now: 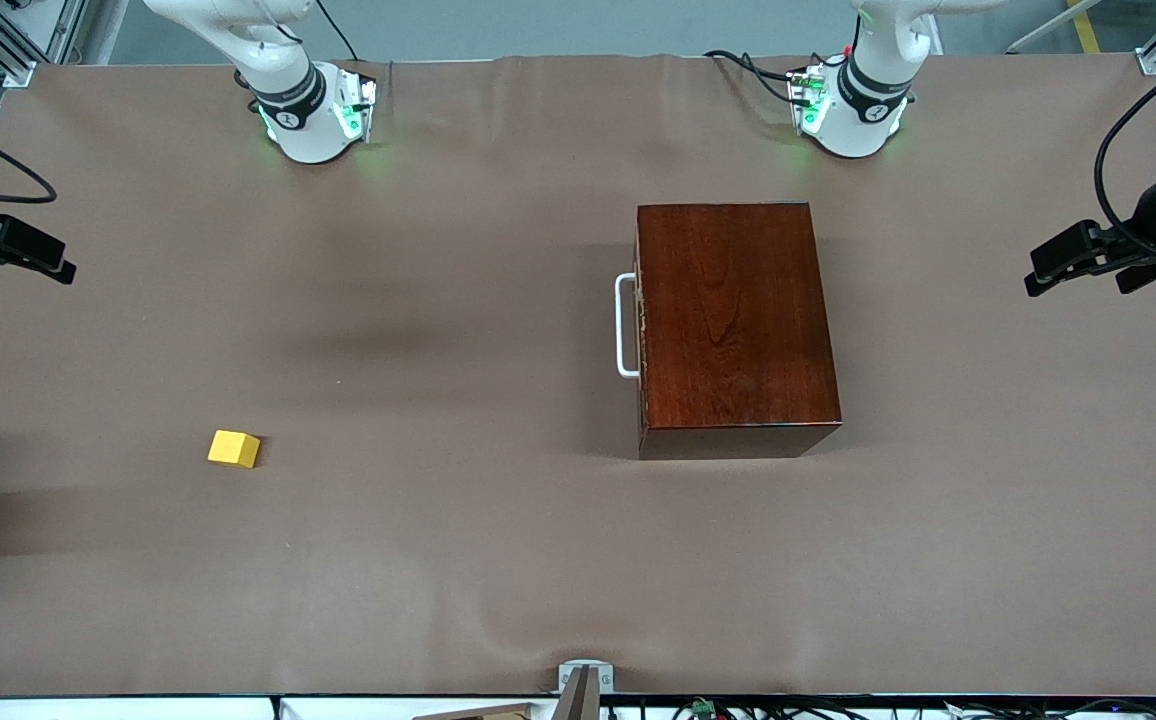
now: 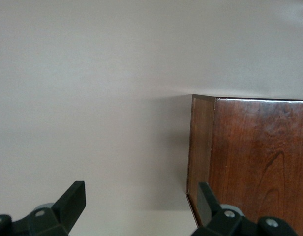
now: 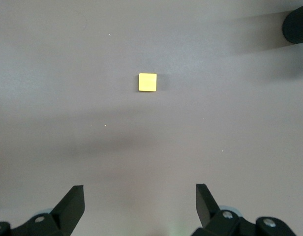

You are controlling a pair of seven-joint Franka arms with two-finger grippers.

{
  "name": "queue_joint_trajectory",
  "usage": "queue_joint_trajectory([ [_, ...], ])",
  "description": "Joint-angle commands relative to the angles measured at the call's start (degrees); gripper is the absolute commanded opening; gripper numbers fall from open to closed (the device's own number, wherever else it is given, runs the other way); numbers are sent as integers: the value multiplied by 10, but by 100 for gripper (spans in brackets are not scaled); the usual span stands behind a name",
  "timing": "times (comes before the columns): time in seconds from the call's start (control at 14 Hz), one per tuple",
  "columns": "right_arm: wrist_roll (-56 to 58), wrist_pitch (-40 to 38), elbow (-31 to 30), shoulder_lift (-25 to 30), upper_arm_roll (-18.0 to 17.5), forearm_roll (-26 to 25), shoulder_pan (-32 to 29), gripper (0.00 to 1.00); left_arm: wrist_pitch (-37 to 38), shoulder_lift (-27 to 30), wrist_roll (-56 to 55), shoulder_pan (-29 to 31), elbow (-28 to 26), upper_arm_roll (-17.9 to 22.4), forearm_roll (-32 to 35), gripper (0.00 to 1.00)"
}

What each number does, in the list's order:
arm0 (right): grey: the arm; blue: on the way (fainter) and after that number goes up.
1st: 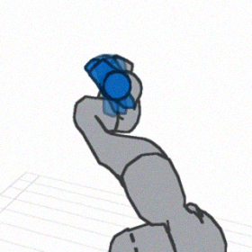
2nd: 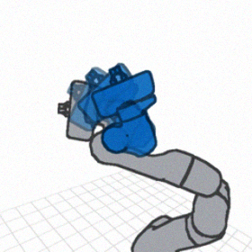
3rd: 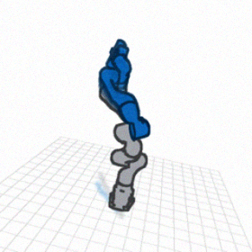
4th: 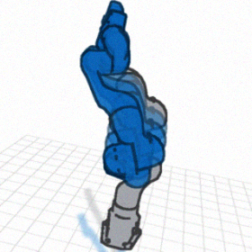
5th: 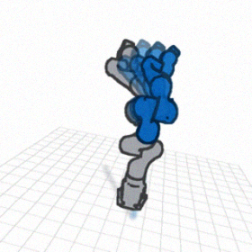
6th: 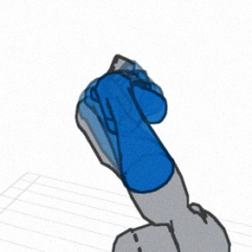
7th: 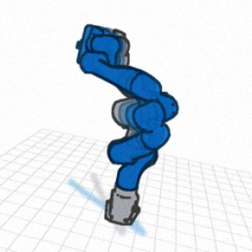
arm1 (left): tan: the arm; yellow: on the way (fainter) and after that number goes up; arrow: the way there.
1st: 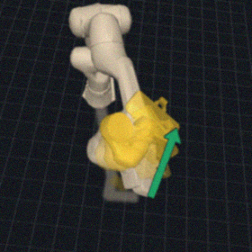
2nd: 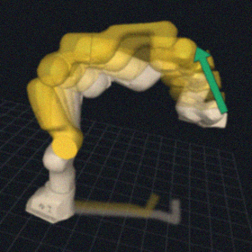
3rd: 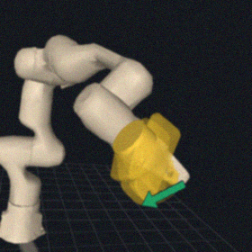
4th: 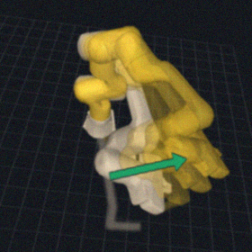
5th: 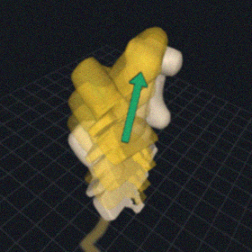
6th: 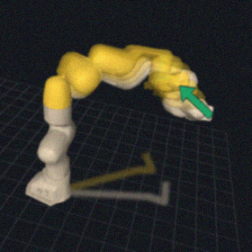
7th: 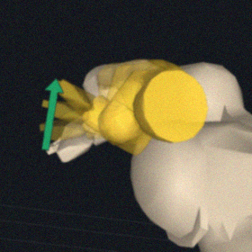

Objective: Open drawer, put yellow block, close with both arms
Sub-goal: 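Raise the left gripper and move it toward the wooden box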

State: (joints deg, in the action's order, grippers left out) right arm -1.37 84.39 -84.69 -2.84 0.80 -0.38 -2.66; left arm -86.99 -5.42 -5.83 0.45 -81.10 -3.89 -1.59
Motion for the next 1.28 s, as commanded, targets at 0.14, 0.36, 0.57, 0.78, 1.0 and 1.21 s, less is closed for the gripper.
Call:
queue_joint_trajectory([
  [0.14,1,-14,8,-1,-6,0,-8,100,7,13,-8,5,-7,-3,-3,100],
  [0.36,-3,-26,8,3,-5,2,-13,100,7,12,-8,4,-6,-3,-2,100],
  [0.57,1,-32,8,3,-6,2,-15,100,3,10,-8,5,-5,-2,-5,100],
  [0.78,1,-34,8,6,-10,5,-11,100,4,11,-8,5,-1,0,-3,100],
  [1.0,1,-38,8,9,-8,35,-13,100,3,8,-8,2,-1,-1,-3,100],
  [1.21,1,-34,8,9,-6,43,-28,100,3,10,-8,3,-1,-2,-1,100],
])
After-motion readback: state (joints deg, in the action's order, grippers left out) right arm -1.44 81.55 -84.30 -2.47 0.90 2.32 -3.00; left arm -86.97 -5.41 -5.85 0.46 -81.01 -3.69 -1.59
